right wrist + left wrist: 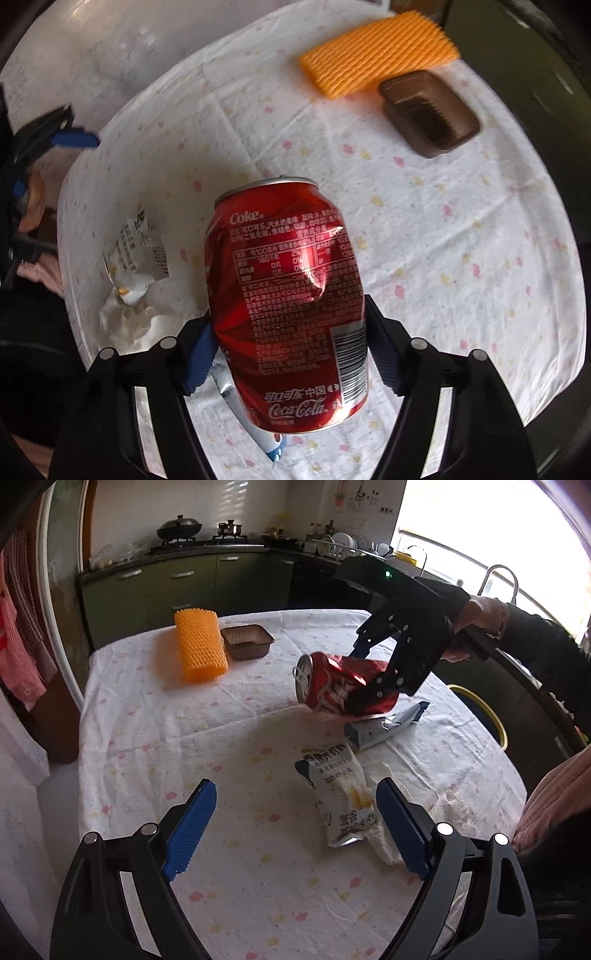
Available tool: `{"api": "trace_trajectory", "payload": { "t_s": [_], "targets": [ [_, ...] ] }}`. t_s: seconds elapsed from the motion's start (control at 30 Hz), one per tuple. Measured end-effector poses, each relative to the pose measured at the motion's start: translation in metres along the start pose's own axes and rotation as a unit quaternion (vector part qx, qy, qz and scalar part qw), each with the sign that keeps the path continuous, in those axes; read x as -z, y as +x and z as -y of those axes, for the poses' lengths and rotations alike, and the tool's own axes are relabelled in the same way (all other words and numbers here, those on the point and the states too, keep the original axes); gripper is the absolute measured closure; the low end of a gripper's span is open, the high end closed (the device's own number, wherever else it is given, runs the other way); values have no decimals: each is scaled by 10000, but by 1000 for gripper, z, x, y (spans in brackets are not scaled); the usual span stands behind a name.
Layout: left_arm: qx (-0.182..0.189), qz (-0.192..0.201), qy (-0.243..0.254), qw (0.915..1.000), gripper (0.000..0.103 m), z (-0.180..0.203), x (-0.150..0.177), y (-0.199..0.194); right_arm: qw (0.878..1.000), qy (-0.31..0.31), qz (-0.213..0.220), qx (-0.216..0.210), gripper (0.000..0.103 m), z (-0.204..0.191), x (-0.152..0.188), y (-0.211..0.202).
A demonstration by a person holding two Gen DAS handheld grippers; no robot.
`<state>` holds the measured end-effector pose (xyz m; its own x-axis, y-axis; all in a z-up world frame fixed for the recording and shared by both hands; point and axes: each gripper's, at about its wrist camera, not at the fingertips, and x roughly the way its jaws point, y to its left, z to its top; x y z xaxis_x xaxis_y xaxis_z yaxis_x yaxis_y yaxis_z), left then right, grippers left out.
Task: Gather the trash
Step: 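Carry the Coke can over the bin and open the right gripper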
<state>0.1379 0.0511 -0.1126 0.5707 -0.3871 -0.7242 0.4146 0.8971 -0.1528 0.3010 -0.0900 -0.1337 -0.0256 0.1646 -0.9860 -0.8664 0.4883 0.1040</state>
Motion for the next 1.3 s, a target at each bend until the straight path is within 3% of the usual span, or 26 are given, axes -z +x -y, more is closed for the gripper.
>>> {"api": "trace_trajectory", "payload": {
  "t_s": [0.27,0.43,0.6,0.77,0.9,1.0,1.13,1.2,1.3],
  "targets": [
    [-349,282,100,9989,16,45,9,-31,9931,776,830,302,35,-9,47,-66],
    [-448,281,93,9986,14,76,16,-36,9791,1515,1245,547,35,-24,122,-113],
    [-372,369,-37,9986,13,93,19,-34,9471,2785,1166,1089,35,-5,223,-132],
    [-406,277,-293,9984,13,94,20,-24,8976,4055,815,1525,35,36,321,-124],
    [-480,129,-369,9981,13,94,21,-17,8651,4716,639,1584,35,60,376,-103],
    [-541,63,-335,9980,13,97,21,-13,8459,5070,592,1547,35,75,405,-90],
    [-561,-24,-287,9980,13,101,18,-6,8296,5354,658,1437,33,90,428,-78],
    [-535,-53,-324,9980,13,103,16,-1,8139,5505,713,1713,26,95,435,-79],
    [-592,-38,-371,9976,13,105,11,4,8046,5544,1030,1860,26,80,441,-90]
  ]
}}
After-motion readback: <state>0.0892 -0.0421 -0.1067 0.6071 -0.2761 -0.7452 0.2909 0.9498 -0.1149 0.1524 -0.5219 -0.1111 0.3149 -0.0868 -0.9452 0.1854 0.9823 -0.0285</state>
